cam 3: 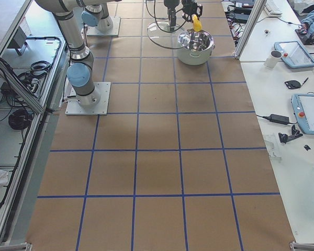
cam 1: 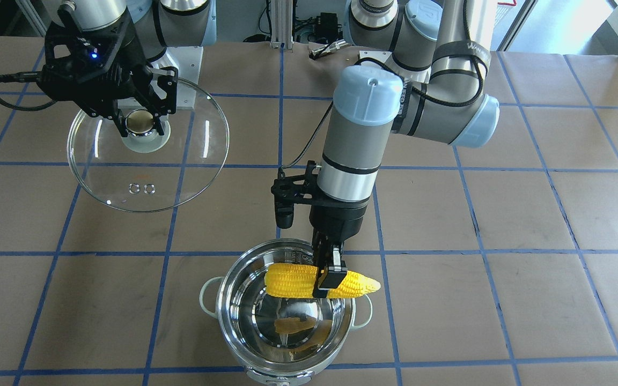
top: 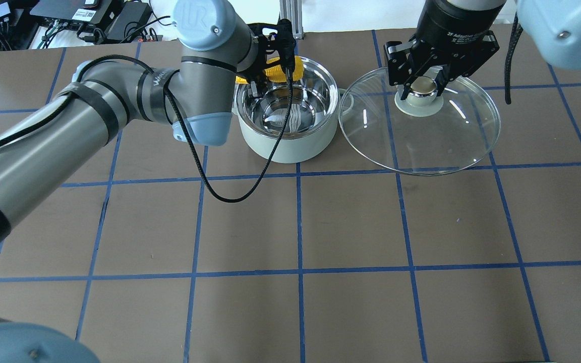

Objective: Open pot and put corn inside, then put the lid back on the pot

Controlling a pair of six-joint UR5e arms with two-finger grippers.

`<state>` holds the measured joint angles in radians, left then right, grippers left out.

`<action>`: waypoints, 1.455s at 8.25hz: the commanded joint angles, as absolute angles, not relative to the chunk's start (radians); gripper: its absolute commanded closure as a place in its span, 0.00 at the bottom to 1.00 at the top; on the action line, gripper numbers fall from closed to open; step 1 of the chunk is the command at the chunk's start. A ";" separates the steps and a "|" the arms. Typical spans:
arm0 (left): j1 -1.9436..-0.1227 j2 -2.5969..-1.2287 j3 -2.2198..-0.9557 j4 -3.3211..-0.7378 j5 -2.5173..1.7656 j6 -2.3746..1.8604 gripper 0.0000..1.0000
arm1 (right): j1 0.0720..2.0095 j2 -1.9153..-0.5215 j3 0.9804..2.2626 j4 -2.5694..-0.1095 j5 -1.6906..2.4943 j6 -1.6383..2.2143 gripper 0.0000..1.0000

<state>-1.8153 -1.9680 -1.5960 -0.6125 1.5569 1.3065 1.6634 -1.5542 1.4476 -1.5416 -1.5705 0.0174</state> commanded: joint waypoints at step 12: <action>-1.855 -2.053 -1.592 -0.535 1.493 1.108 0.04 | 1.655 -1.560 1.450 -1.578 -1.554 -0.012 0.50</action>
